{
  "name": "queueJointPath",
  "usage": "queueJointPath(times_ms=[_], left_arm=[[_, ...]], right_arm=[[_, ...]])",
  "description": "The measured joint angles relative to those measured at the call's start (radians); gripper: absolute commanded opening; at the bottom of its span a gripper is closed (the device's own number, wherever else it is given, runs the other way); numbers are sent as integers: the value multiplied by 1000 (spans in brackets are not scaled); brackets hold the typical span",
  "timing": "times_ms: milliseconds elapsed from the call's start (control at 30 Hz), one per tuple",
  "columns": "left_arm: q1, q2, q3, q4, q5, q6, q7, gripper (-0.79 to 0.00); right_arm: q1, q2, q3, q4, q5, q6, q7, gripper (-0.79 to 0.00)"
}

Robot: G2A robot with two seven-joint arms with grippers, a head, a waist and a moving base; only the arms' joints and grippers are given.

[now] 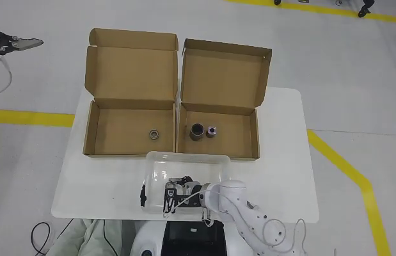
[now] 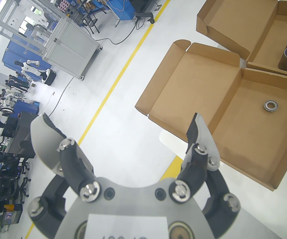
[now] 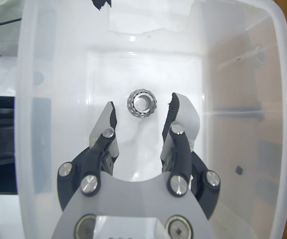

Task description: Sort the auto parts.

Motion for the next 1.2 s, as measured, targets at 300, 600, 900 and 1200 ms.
queueJointPath(times_ms=[300,600,900,1200], left_arm=[[0,0,0,0,0,0,0,0],[0,0,0,0,0,0,0,0],[0,0,0,0,0,0,0,0],[0,0,0,0,0,0,0,0]], right_arm=[[48,-15,-51,74,17,51,-7,-419],[86,-27,-81,123,43,84,-8,-465],[104,-34,-95,145,57,119,16,-785],[88,-24,-75,106,58,140,-26,-785]])
